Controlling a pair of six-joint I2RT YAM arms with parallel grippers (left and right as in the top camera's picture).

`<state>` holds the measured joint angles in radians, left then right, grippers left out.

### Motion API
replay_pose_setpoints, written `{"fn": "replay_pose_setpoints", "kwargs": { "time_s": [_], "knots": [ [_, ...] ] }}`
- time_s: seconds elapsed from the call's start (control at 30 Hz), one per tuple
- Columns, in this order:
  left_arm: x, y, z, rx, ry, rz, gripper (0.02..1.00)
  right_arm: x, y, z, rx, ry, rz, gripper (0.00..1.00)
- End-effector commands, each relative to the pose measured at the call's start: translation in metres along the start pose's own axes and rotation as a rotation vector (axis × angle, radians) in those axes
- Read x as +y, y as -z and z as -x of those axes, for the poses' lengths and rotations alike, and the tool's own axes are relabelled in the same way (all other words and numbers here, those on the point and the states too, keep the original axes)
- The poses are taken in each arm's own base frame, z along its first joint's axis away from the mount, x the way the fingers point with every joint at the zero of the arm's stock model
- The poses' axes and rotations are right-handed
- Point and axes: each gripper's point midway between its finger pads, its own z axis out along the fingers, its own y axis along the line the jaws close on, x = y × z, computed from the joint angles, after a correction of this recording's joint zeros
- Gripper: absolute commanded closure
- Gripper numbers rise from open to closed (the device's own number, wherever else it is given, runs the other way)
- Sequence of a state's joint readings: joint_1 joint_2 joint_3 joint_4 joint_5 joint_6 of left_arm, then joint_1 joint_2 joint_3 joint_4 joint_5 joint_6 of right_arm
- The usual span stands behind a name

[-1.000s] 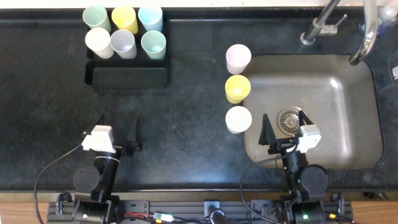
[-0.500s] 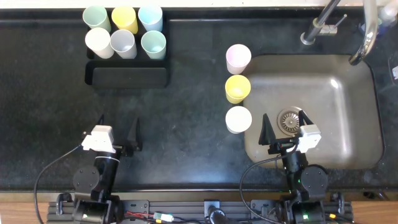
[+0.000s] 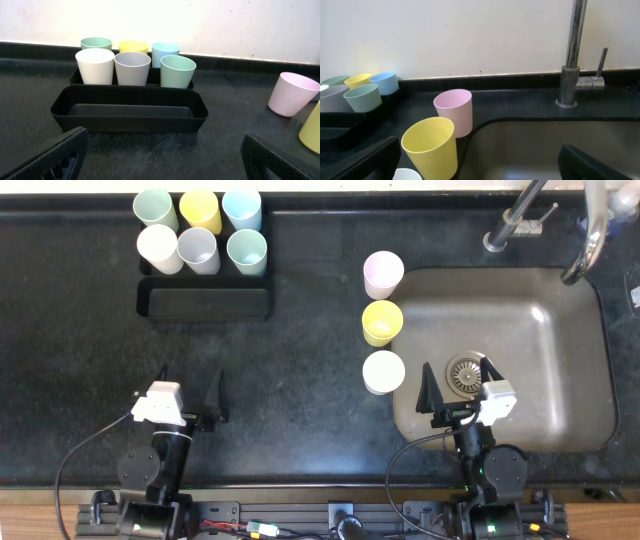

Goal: Store Cups

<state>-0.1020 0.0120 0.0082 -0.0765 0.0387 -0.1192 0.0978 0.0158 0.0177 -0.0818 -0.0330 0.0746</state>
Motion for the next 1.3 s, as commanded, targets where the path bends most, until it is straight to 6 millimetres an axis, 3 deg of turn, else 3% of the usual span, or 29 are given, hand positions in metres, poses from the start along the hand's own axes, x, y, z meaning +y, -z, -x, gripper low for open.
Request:
{"fn": "replay_pose_setpoints", "kwargs": {
  "time_s": [0.03,1.3],
  "knots": [
    [-0.0003,0.0006,0.0007,-0.004,-0.018,-0.005,0.018,-0.0029,-0.0001,-0.0021,-0.005,0.004,-0.012,0.005],
    [0.001,0.0006,0.004,-0.017,0.027,0.003,0.018,-0.0029,-0.0001,-0.0021,-0.005,0.004,-0.012,0.005]
  ]
}}
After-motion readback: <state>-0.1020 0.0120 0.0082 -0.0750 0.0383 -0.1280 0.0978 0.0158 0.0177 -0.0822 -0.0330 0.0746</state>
